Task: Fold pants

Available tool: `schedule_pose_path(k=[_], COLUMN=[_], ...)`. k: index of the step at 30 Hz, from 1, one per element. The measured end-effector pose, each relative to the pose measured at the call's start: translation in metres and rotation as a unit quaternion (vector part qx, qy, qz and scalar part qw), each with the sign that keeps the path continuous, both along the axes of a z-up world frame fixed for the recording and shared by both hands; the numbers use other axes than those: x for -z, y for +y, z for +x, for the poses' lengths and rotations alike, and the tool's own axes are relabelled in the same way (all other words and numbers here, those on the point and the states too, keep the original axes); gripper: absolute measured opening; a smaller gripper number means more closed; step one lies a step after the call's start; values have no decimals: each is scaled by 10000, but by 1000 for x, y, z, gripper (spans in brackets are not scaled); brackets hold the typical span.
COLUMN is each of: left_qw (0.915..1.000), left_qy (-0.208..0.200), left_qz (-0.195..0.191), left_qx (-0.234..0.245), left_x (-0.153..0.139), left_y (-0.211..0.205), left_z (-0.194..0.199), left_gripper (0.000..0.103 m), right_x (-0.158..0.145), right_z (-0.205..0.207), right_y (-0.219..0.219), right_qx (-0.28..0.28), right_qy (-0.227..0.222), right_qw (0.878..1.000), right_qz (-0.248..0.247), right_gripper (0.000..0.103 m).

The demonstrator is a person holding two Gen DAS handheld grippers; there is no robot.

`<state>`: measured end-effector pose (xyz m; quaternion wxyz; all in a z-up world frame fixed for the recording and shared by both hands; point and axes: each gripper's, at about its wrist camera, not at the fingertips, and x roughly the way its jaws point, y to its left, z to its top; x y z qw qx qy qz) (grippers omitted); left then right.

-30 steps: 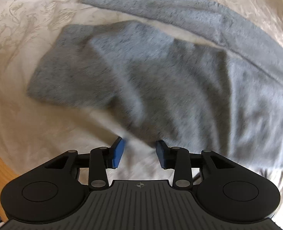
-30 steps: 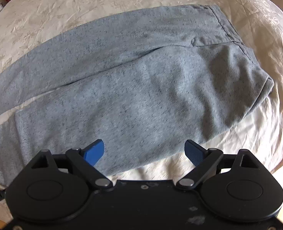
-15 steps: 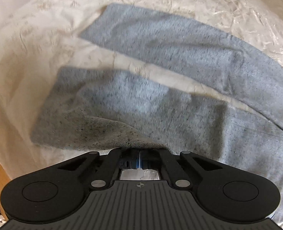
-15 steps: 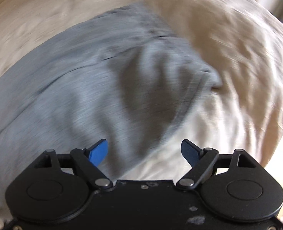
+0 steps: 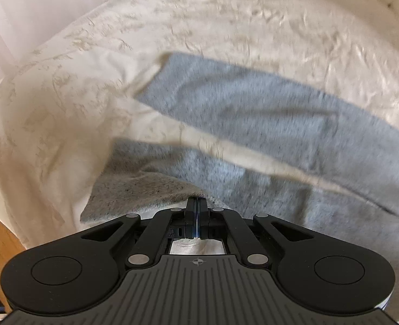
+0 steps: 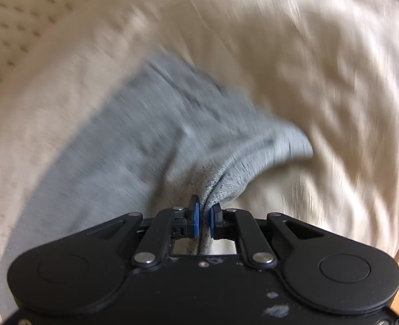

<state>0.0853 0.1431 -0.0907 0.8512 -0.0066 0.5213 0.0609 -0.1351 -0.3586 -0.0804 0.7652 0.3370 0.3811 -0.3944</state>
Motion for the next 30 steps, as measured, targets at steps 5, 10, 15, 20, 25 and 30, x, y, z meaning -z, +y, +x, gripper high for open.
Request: schedule_pose_path(k=[5,10,15,20,25,30], left_qw=[9994,9980,9976,9978,9968,9960], left_qy=[270,535,609,658,403,183], left_qz=[161,253,246,-7,-684,-866], left_qx=[147,234,241,85,-29,121], left_x=[15,30,38,43,32,19], left_y=[0,3,11,23,34,32], left_z=[-12,-24,-33,-34,-34,-31], left_gripper=[0,0,0,1,7,24], right_x=[40,45,49,69,81,84], right_z=[-7,-5,3,14,24,34], right_y=[7,31,72,112,123,120], right_qx=[-7,11,-532,-825,-669,-658], right_qy=[1142,1220,835,681,573,514], right_qw=[9934,9925,9930,9864,9840,9831], right_qz=[140,116,651,1252,1551,1630], right_gripper=[9,45,65,65,65,65])
